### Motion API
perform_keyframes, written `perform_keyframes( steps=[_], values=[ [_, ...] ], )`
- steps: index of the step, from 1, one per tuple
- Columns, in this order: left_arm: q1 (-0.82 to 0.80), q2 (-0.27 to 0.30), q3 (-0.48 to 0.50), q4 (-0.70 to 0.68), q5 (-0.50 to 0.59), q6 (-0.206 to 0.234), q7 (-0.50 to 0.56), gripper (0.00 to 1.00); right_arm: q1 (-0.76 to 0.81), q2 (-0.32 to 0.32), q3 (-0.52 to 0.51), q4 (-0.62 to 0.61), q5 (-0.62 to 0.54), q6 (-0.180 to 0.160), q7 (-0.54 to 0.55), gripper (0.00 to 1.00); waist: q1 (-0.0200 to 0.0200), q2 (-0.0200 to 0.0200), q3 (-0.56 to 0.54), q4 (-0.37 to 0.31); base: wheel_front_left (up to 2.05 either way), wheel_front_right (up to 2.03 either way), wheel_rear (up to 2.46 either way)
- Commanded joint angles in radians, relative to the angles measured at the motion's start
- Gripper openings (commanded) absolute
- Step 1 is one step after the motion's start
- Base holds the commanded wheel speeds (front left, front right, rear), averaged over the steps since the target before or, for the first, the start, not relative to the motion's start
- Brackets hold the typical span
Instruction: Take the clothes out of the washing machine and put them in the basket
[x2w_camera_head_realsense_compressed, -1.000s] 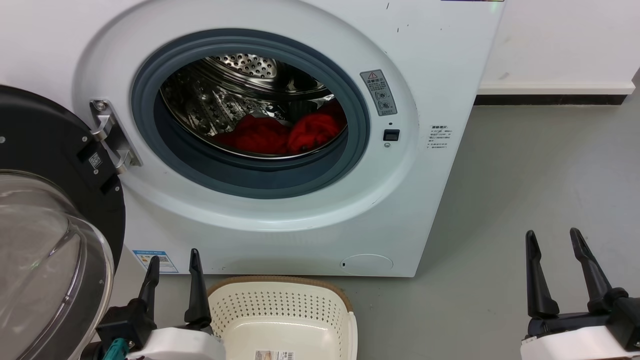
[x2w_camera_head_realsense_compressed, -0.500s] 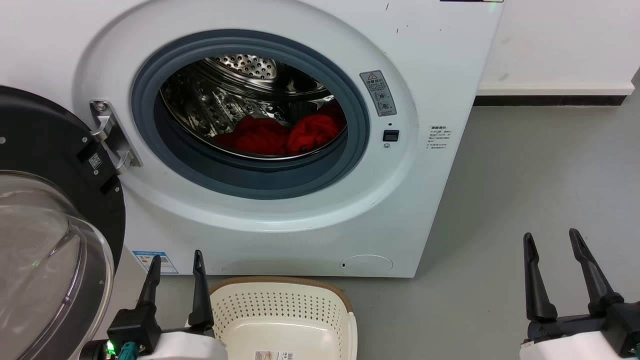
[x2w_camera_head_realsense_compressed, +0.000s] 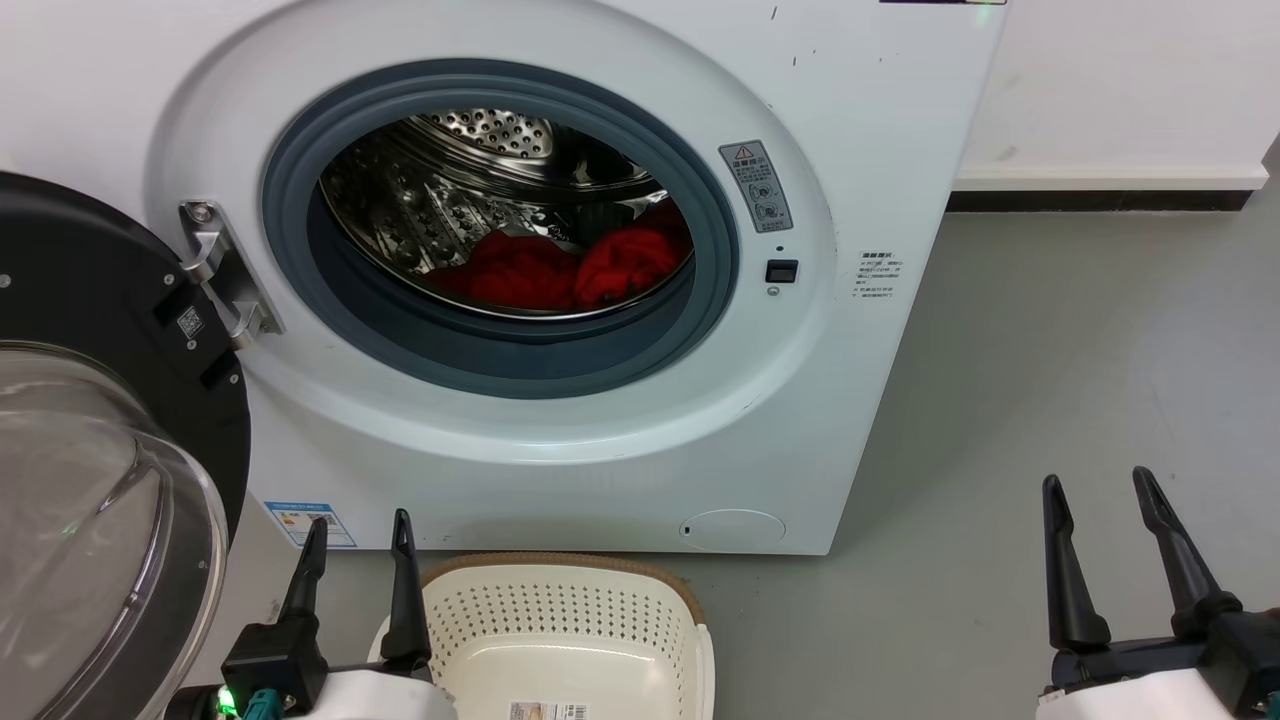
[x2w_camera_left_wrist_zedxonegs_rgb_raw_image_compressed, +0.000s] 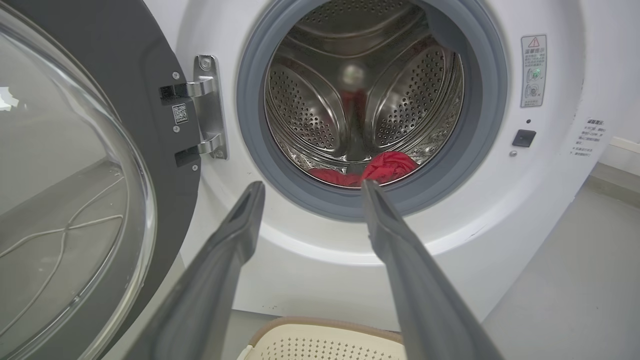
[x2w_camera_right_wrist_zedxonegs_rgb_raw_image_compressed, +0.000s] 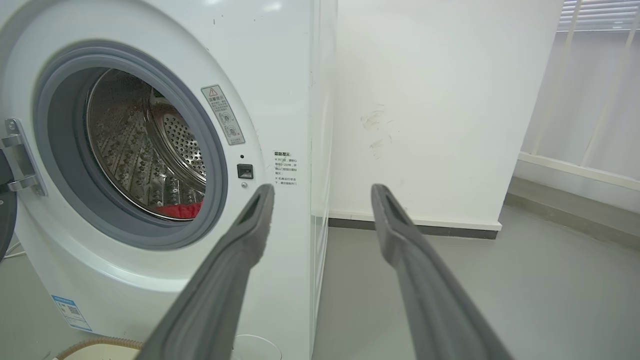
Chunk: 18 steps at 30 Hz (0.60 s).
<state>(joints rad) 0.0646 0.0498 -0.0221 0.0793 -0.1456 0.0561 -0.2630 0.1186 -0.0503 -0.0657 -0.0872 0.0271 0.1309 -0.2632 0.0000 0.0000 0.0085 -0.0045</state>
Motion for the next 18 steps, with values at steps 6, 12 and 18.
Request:
perform_keyframes(
  steps=[6, 12, 18],
  values=[
    [0.007, 0.001, 0.001, 0.006, 0.002, 0.005, -0.003, 1.00, 0.007, 0.000, 0.001, 0.005, 0.009, 0.000, -0.002, 1.00, 0.0000, 0.0000, 0.001, 0.000, 0.00, 0.00, 0.00],
    [0.002, 0.001, 0.001, 0.012, 0.004, 0.003, -0.003, 1.00, 0.005, 0.000, 0.001, 0.001, 0.011, 0.000, -0.002, 1.00, 0.0000, 0.0000, 0.005, -0.002, 0.00, 0.00, 0.00],
    [-0.055, 0.001, 0.013, 0.037, 0.006, -0.005, -0.003, 1.00, -0.014, 0.000, 0.012, -0.001, 0.008, 0.000, -0.002, 1.00, 0.0000, 0.0000, 0.027, -0.016, 0.00, 0.00, 0.00]
  ],
)
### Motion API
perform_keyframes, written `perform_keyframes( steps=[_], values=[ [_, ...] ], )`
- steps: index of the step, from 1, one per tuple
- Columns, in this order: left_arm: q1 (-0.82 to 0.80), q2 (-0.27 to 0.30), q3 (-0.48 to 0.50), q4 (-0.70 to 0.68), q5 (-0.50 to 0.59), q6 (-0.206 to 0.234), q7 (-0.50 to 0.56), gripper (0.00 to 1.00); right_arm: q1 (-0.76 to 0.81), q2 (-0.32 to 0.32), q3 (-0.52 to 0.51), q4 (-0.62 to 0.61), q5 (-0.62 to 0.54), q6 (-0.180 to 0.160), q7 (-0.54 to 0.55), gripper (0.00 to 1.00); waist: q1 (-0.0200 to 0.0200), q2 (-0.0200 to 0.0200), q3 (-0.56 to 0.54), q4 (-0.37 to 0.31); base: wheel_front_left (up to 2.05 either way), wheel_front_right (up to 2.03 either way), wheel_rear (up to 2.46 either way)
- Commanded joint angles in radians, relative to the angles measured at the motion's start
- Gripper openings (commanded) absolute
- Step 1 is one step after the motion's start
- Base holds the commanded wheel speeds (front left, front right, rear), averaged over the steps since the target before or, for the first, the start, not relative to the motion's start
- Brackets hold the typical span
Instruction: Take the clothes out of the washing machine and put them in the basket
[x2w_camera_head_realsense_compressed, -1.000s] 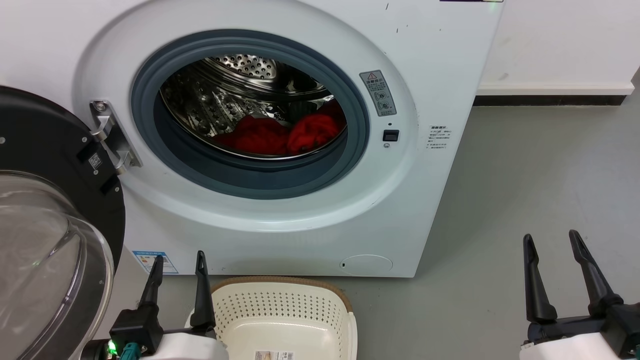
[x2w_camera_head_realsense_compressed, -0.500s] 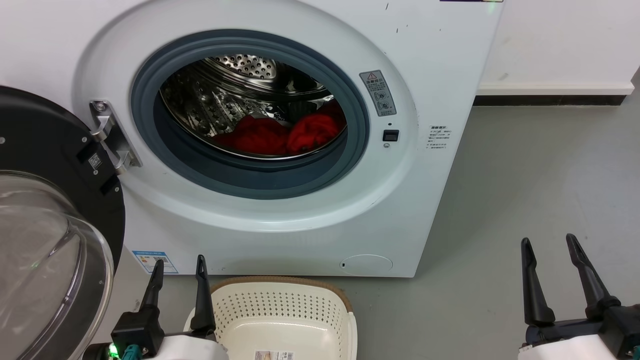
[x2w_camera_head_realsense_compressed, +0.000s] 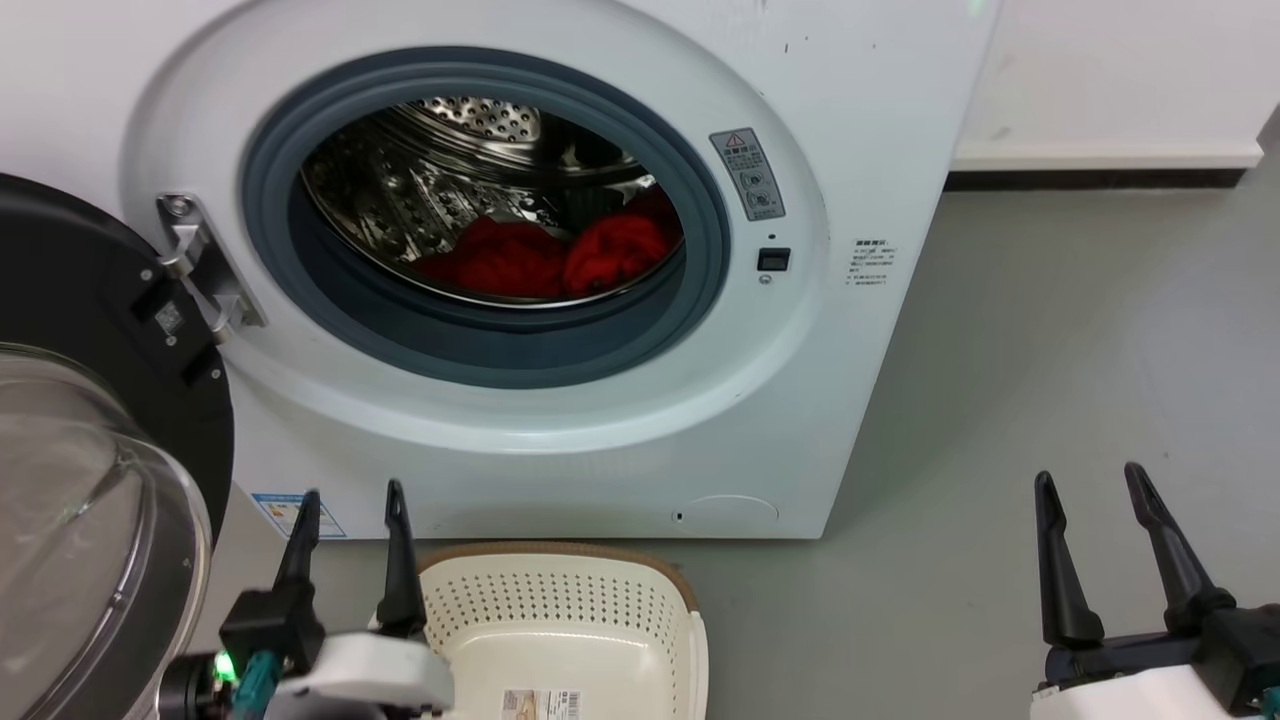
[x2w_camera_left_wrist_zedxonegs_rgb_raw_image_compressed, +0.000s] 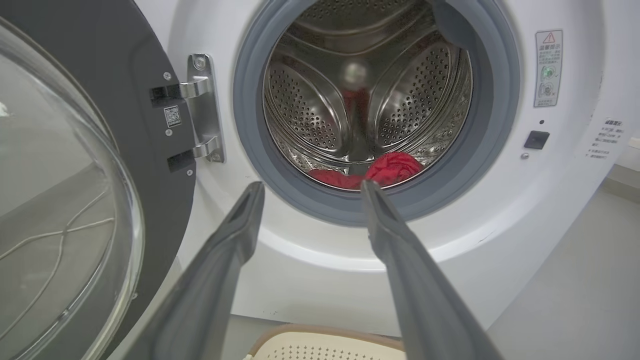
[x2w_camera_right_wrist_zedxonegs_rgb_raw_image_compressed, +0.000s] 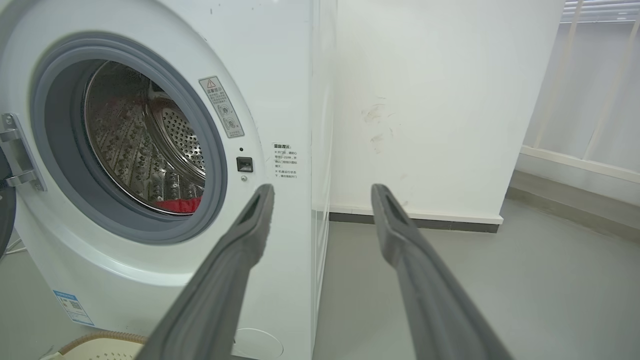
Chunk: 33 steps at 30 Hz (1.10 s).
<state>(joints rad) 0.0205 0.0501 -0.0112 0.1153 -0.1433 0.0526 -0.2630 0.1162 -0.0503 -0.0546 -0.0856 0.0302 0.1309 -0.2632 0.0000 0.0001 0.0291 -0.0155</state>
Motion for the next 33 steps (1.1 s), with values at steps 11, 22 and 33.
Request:
perform_keyframes(
  steps=[11, 22, 33],
  values=[
    [-0.365, 0.034, 0.002, 0.255, 0.058, -0.097, -0.003, 1.00, -0.080, 0.000, 0.009, -0.018, 0.000, 0.000, -0.002, 1.00, 0.0000, -0.0001, 0.148, -0.068, 0.00, 0.00, 0.00],
    [-0.820, 0.146, -0.047, 0.633, 0.120, -0.142, 0.019, 1.00, -0.181, 0.001, 0.020, -0.034, 0.035, 0.000, -0.002, 1.00, 0.0000, -0.0001, 0.338, -0.173, 0.00, 0.00, 0.00],
    [-1.264, 0.252, -0.142, 0.857, 0.127, -0.181, 0.216, 1.00, -0.297, 0.001, 0.021, -0.050, 0.114, 0.000, -0.002, 1.00, 0.0000, -0.0001, 0.559, -0.262, 0.00, 0.00, 0.00]
  ],
)
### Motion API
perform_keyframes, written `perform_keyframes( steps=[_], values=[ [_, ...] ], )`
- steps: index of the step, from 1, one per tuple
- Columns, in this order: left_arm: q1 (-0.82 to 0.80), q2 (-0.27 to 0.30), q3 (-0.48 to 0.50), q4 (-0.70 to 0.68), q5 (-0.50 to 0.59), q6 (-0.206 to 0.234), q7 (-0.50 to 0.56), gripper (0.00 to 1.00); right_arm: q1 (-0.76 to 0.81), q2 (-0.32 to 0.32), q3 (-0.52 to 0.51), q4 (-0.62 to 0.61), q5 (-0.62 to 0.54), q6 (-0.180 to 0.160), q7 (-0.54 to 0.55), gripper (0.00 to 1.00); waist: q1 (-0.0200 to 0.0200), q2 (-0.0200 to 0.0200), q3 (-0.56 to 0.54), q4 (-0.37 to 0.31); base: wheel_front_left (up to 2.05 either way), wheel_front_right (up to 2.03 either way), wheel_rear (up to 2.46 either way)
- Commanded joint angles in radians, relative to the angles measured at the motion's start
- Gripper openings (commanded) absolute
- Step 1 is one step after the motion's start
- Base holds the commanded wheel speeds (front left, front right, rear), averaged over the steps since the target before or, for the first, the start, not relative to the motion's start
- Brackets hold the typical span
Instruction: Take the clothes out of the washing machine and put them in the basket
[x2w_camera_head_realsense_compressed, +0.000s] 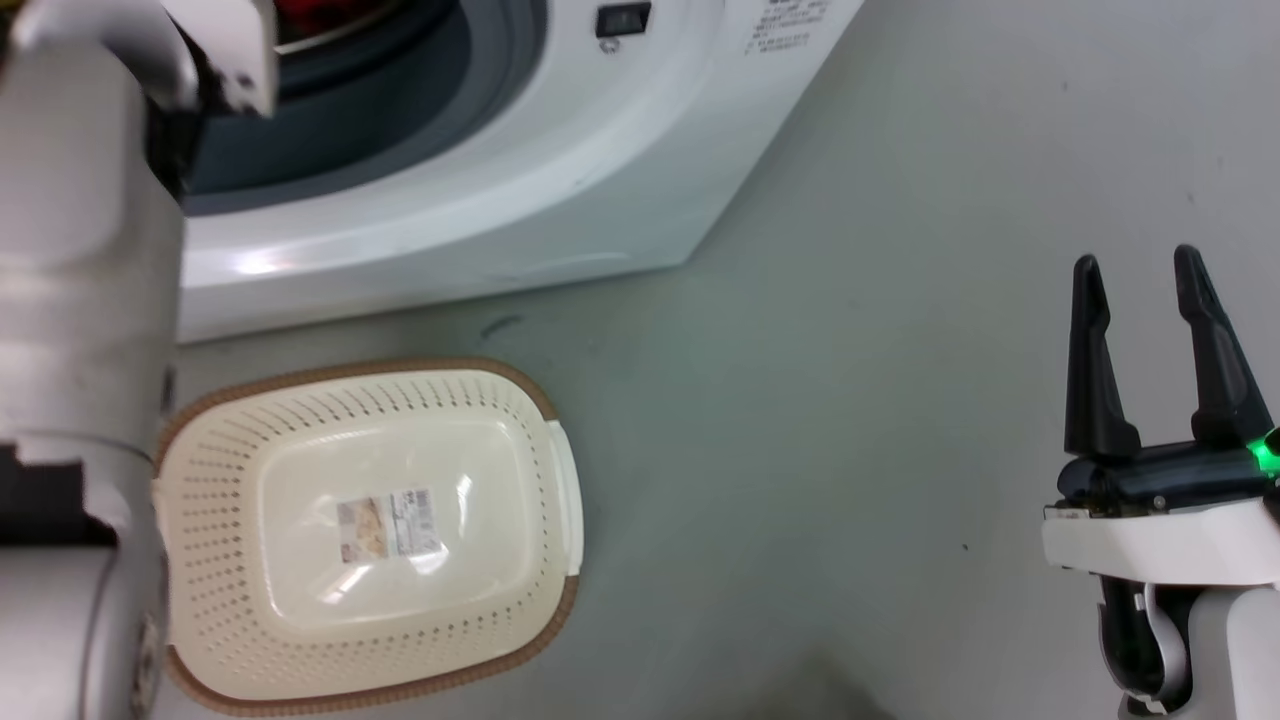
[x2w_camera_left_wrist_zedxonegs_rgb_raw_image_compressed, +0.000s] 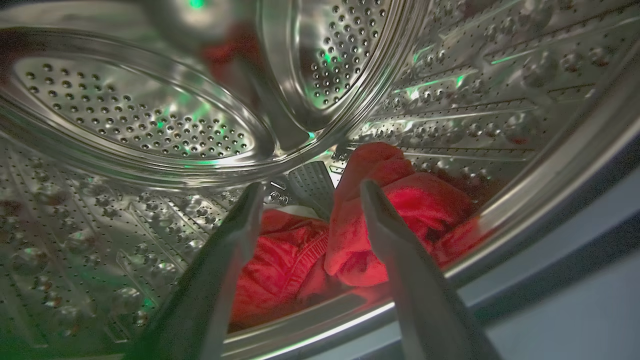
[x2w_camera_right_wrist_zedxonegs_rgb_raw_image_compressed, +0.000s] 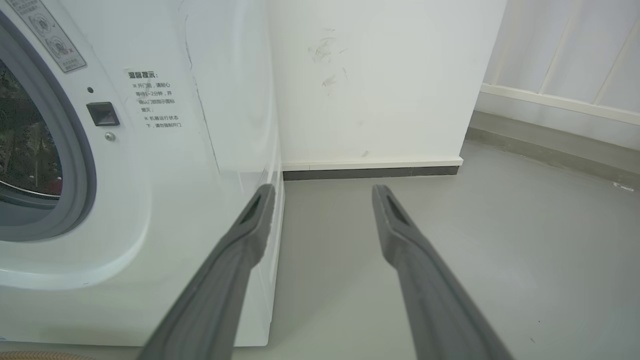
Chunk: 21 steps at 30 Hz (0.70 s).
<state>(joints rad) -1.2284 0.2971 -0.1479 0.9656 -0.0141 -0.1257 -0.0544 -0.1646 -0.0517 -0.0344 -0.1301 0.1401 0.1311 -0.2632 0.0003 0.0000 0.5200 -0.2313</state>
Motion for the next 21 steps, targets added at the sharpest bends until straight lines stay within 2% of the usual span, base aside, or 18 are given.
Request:
perform_keyframes(
  steps=[1, 10, 16, 21],
  values=[
    [-0.052, 0.007, -0.019, 0.023, -0.010, -0.003, 0.036, 1.00, -0.025, 0.003, 0.003, -0.006, 0.012, -0.001, -0.002, 1.00, -0.0003, 0.0000, 0.086, -0.053, 0.00, 0.00, 0.00],
    [-0.307, 0.054, -0.214, 0.119, -0.149, -0.003, 0.316, 1.00, -0.079, 0.003, 0.019, -0.011, 0.060, -0.001, -0.002, 1.00, -0.0003, 0.0000, 0.213, -0.092, 0.00, 0.00, 0.00],
    [-0.388, 0.098, -0.285, 0.130, -0.279, -0.004, 0.477, 1.00, -0.102, 0.003, 0.037, -0.016, 0.089, -0.001, -0.002, 1.00, -0.0003, 0.0000, 0.266, -0.115, 0.00, 0.00, 0.00],
    [-0.417, 0.126, -0.364, 0.112, -0.332, -0.004, 0.566, 1.00, -0.113, 0.002, 0.051, -0.019, 0.103, -0.001, -0.002, 1.00, -0.0003, 0.0000, 0.299, -0.124, 0.00, 0.00, 0.00]
  ],
)
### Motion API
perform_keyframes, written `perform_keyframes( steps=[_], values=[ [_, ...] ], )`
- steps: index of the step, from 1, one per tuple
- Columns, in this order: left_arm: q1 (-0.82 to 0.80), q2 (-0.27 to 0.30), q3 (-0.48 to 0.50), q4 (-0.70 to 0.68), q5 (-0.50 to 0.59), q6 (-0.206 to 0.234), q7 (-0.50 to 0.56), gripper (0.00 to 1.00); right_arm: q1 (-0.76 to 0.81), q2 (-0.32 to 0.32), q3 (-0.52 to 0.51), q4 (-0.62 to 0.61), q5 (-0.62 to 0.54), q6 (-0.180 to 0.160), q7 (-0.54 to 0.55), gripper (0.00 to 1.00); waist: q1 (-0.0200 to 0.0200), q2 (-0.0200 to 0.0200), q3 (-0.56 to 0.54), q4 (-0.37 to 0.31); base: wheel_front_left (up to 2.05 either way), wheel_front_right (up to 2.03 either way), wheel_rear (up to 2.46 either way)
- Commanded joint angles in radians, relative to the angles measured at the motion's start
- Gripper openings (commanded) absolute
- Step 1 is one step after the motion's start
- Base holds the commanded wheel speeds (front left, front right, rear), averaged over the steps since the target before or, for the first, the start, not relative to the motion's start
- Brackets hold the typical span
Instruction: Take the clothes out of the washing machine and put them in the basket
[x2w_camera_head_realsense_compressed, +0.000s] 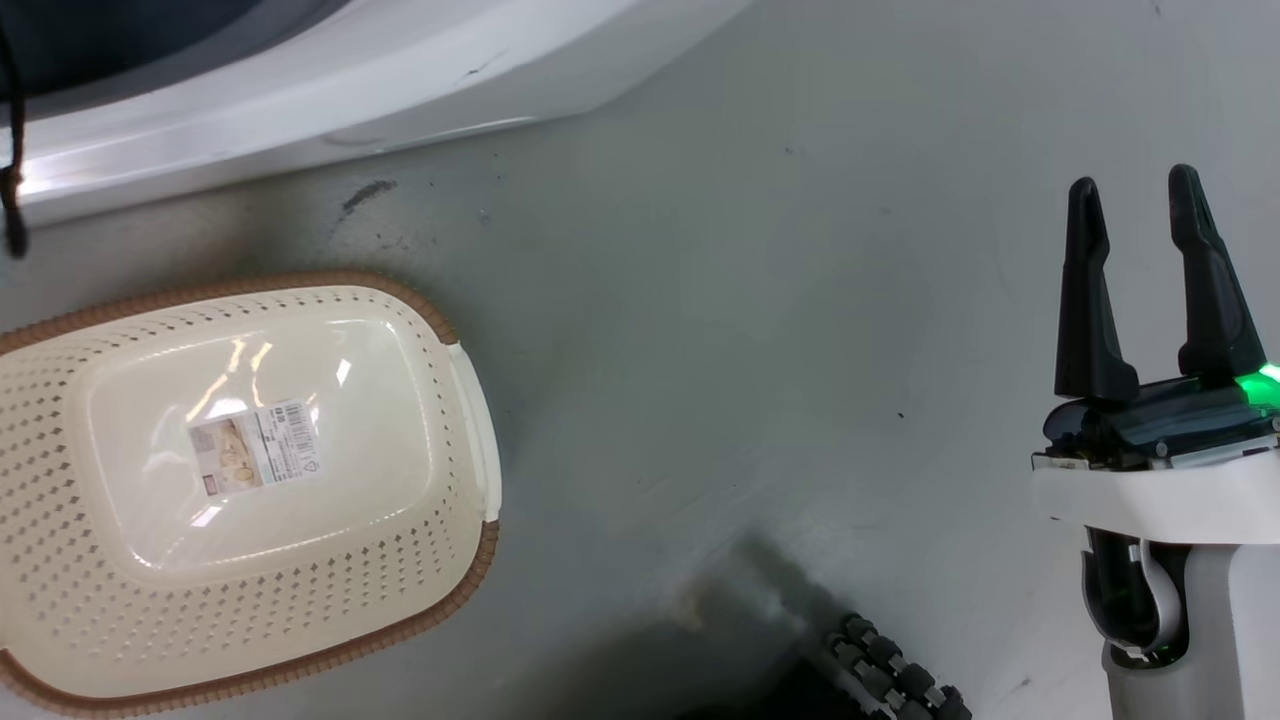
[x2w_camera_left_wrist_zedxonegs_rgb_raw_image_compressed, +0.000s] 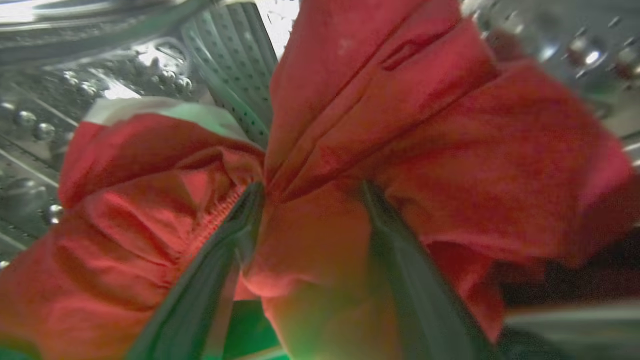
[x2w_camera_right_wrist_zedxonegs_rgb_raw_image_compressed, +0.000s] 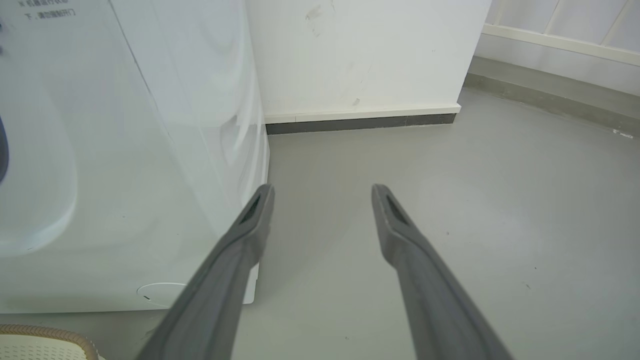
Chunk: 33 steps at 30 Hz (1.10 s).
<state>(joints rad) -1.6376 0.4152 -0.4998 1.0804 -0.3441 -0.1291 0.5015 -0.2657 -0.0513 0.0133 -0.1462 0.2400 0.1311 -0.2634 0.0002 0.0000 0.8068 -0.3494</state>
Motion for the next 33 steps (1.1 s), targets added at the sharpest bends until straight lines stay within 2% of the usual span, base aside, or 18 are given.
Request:
perform_keyframes(
  steps=[1, 12, 13, 14, 22, 25, 26, 29, 33],
  values=[
    [-0.010, 0.014, -0.027, -0.004, -0.010, 0.000, 0.023, 1.00, -0.017, 0.002, 0.006, -0.004, 0.005, -0.001, -0.002, 1.00, -0.0002, 0.0000, 0.018, -0.008, 0.00, 0.00, 0.00],
    [-0.011, 0.050, -0.114, -0.005, -0.070, -0.002, 0.042, 1.00, -0.025, 0.002, 0.017, -0.005, 0.031, -0.001, -0.002, 1.00, -0.0002, 0.0000, 0.041, -0.025, 0.00, 0.00, 0.00],
    [-0.012, 0.051, -0.121, -0.009, -0.074, -0.002, 0.036, 0.17, -0.026, 0.002, 0.017, -0.005, 0.031, -0.001, -0.002, 1.00, -0.0002, 0.0000, 0.041, -0.025, 0.00, 0.00, 0.00],
    [-0.015, 0.054, -0.126, -0.012, -0.078, -0.002, 0.025, 0.00, -0.027, 0.002, 0.017, -0.005, 0.031, -0.001, -0.002, 1.00, -0.0002, 0.0000, 0.042, -0.024, 0.00, 0.00, 0.00],
    [-0.003, 0.058, -0.146, -0.007, -0.109, 0.000, -0.072, 0.00, -0.027, 0.002, -0.004, -0.001, 0.012, -0.001, -0.002, 1.00, -0.0002, 0.0000, 0.008, 0.000, 0.00, 0.00, 0.00],
    [0.040, 0.040, -0.142, -0.007, -0.131, -0.001, -0.161, 0.00, -0.022, 0.002, -0.024, 0.006, -0.010, -0.001, -0.002, 1.00, -0.0002, 0.0000, -0.037, 0.027, 0.00, 0.00, 0.00],
    [0.040, 0.040, -0.142, -0.007, -0.131, -0.001, -0.161, 0.00, -0.022, 0.002, -0.024, 0.006, -0.010, -0.001, -0.002, 1.00, -0.0002, 0.0000, -0.037, 0.027, 0.00, 0.00, 0.00],
    [0.117, 0.016, -0.154, -0.022, -0.171, -0.001, -0.281, 0.00, -0.004, 0.002, -0.034, 0.009, -0.048, -0.001, -0.002, 1.00, -0.0002, 0.0000, -0.106, 0.073, 0.00, 0.00, 0.00],
    [0.183, 0.000, -0.179, -0.038, -0.187, -0.001, -0.364, 0.00, 0.008, 0.002, -0.042, 0.012, -0.073, -0.001, -0.002, 1.00, -0.0002, 0.0000, -0.160, 0.109, 0.00, 0.00, 0.00]
  ],
)
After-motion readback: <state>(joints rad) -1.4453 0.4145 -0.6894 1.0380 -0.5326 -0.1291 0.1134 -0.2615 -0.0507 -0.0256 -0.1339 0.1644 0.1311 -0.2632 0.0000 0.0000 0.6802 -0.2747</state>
